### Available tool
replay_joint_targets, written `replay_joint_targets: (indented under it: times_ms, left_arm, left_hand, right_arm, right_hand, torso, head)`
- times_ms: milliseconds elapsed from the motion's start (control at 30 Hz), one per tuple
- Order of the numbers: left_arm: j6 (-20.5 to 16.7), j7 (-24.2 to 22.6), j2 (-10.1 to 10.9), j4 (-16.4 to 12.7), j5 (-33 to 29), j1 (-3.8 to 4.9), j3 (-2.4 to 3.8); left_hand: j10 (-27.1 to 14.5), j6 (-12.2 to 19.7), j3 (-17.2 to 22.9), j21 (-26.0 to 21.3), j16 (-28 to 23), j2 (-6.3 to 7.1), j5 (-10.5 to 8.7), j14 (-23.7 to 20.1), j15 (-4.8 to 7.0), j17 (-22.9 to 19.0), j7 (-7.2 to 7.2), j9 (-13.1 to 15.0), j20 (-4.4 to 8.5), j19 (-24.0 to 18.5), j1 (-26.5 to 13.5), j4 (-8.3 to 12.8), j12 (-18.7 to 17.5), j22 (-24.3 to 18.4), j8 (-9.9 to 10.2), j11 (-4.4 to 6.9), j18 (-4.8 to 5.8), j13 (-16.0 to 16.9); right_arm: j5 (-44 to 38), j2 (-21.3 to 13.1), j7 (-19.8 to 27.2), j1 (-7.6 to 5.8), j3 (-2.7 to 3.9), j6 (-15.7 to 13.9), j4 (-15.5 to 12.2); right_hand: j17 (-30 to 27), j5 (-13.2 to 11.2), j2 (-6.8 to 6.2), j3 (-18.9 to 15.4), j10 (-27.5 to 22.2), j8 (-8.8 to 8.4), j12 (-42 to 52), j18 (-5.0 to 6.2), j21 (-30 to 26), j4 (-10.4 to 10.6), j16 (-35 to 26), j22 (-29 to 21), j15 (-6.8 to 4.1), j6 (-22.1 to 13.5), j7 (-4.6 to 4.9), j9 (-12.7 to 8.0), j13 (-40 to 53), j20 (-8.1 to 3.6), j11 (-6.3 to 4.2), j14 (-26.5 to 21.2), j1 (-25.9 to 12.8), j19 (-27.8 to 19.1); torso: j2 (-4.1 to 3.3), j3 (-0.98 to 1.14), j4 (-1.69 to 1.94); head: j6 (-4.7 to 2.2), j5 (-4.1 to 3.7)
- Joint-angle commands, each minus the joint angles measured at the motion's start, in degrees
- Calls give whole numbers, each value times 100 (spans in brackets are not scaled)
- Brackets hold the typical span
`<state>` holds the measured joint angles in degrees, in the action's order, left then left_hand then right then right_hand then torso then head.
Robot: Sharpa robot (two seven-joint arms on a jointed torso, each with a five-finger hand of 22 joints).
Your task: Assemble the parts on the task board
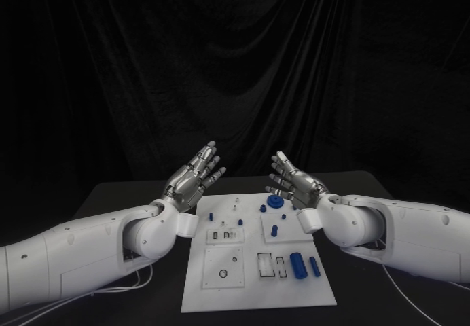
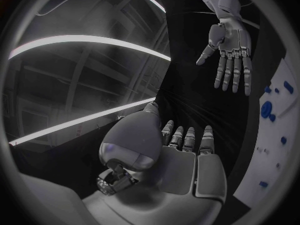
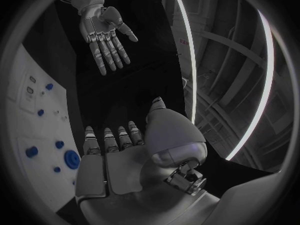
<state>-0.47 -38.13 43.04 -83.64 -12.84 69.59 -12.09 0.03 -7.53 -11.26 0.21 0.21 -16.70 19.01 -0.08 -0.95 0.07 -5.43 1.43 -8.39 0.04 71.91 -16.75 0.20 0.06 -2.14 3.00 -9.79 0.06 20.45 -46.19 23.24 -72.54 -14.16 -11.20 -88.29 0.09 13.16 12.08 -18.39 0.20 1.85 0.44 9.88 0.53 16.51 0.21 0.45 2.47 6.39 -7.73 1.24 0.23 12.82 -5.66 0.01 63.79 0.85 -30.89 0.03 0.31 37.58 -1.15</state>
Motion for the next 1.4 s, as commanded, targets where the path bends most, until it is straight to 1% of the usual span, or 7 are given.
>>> replay_joint_targets:
  times_ms: [33,367,500,633,833,1000,1400]
  left_arm:
    - [589,-990,118,229,1083,-31,3]
    - [497,-1127,330,374,1343,-99,2]
    - [183,-1233,615,122,1364,-113,2]
    - [-57,-1350,935,-177,1371,-114,2]
    - [-436,-1427,1206,-410,1374,-80,3]
    - [-541,-1442,1344,-554,1375,-20,3]
    - [-193,-1386,1732,-892,1376,72,2]
  left_hand:
    - [85,-227,30,-21,-21,3,148,8,-77,-7,135,28,-42,-4,138,-6,40,-6,-104,-114,-60,50]
    - [222,-449,66,17,26,8,280,57,-170,36,220,50,-131,40,288,-4,316,23,-163,-358,-59,118]
    - [193,-564,44,172,38,47,557,94,-420,52,321,57,-637,273,514,17,500,113,-174,-327,-59,124]
    - [238,-716,3,269,72,64,670,171,-515,82,393,73,-758,424,599,20,654,154,-207,-411,-69,142]
    - [252,-878,-85,588,139,130,749,347,-666,135,446,85,-845,932,676,12,771,287,-217,-388,-51,149]
    - [289,-966,-125,647,170,150,778,420,-710,146,470,95,-846,1040,685,10,858,301,-230,-418,-13,162]
    - [257,-1024,-133,464,167,102,741,423,-765,121,603,92,-810,747,772,9,822,198,-214,-416,-6,147]
  right_arm:
    - [54,-144,-162,-13,2,406,141]
    - [-197,-149,-415,-111,2,797,344]
    - [-450,-171,-817,-305,2,1208,474]
    - [-1033,-170,-1227,-597,2,1448,588]
    - [-1771,-196,-1662,-1122,1,1454,660]
    - [-2802,-194,-2065,-1485,1,1192,657]
    - [-7590,-139,-2872,-1817,1,269,527]
  right_hand:
    - [5,235,5,70,28,107,132,55,99,-25,4,48,103,160,226,30,38,55,131,18,202,130]
    - [214,833,-109,183,286,692,1182,74,1116,-147,546,417,448,757,491,128,193,293,687,942,1033,2339]
    - [420,2367,-107,623,383,751,1764,59,1370,-947,1256,430,661,684,574,124,240,321,1021,2089,2096,3245]
    - [491,2026,-120,836,361,875,2001,38,1417,-1255,1668,409,835,704,826,146,251,370,1170,2632,2330,3529]
    - [650,1515,-204,907,1013,1488,3121,66,1795,-1435,2527,517,749,1430,1216,238,331,282,1200,4035,2458,4461]
    - [637,1064,-303,849,1701,1813,3597,68,2110,-1482,2832,634,537,1943,1233,260,340,74,1327,4769,2456,5151]
    - [1280,337,-588,1082,3093,1744,3356,43,3666,-1586,4300,1550,-198,3020,1319,283,326,-645,1200,6760,2565,6692]
  torso:
    - [-51,-27,-12]
    - [-66,-39,-6]
    - [-56,-32,-12]
    - [-52,-31,-13]
    - [-74,-36,-8]
    - [-146,-61,-17]
    - [-579,-145,29]
  head:
    - [109,64]
    - [573,91]
    - [994,193]
    - [1242,262]
    - [1242,313]
    - [1242,332]
    - [1242,221]
